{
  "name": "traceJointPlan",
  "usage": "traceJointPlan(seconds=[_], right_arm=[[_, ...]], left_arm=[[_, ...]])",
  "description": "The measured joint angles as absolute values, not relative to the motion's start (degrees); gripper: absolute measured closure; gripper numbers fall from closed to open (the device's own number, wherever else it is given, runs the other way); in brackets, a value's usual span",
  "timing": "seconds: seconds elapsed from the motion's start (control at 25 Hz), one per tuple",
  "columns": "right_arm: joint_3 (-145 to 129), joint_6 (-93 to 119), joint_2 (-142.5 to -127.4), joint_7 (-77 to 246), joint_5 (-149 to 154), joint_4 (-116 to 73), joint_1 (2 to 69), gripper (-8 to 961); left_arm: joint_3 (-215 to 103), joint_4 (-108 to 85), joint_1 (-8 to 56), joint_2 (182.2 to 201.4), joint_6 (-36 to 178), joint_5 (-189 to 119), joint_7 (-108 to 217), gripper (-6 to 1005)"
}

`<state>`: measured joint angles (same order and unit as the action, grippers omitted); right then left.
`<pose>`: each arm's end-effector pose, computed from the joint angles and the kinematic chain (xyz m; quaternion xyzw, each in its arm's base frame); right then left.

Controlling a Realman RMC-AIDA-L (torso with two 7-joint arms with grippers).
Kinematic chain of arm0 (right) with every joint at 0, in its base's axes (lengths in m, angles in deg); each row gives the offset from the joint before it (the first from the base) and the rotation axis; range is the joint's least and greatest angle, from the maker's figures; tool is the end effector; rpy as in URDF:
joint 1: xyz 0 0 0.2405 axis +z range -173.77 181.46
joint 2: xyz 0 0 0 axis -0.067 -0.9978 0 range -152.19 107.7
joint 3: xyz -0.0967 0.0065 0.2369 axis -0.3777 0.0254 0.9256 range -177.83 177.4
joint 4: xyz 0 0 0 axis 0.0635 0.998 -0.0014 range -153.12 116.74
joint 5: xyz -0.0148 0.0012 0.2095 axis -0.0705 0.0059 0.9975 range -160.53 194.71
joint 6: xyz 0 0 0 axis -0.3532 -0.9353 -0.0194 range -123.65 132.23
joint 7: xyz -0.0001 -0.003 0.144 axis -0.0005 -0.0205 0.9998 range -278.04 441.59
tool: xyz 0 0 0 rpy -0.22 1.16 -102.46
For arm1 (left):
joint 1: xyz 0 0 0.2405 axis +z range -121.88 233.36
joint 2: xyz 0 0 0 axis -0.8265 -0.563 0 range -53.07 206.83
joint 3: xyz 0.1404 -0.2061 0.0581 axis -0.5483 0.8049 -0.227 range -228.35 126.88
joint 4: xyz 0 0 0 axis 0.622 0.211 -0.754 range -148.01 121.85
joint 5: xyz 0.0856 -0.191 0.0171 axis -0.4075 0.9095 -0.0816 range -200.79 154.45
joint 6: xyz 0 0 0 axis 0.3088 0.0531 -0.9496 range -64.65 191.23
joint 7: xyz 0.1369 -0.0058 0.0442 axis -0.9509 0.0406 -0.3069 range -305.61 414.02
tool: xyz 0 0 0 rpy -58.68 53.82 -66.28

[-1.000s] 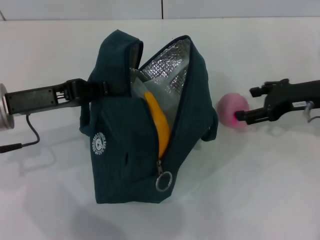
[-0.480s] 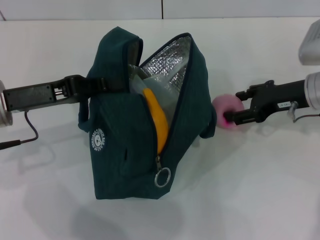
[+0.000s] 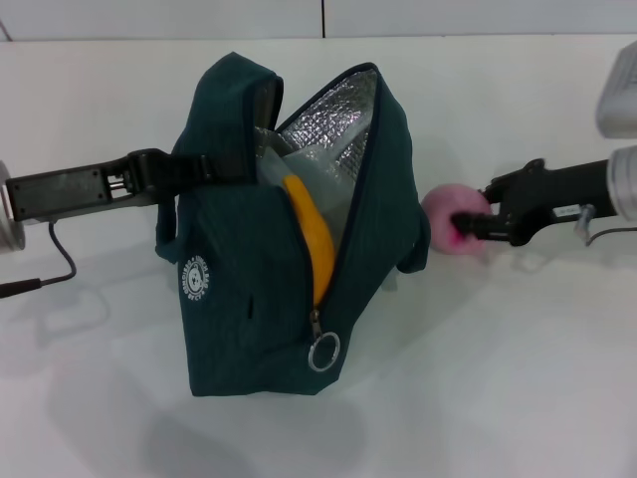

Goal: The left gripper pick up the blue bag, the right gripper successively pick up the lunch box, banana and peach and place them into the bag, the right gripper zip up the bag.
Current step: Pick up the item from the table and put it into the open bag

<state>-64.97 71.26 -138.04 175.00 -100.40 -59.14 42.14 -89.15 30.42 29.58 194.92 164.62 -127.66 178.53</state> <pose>0.2307 0.3940 -0.0223 -0.9693 0.1736 0.0483 0.1674 -0.2491 0.3106 0.0406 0.7875 0.5047 0.3534 0.0169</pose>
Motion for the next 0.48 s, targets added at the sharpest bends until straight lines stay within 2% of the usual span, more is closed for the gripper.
traceJointPlan(seconds=[0.2,0.48], right_arm=[[-64.8,71.7,-137.89,175.5,-97.7,-64.8,38.2,635],[-64.2,77.5,-137.51,176.0,-85.3,-79.6,30.0,693]], left_arm=[[-88.6,30.4,29.8,194.92,164.6,-127.7,178.4,946],[-88.6,30.4,30.7,194.92,164.6,-127.7,178.5,946]])
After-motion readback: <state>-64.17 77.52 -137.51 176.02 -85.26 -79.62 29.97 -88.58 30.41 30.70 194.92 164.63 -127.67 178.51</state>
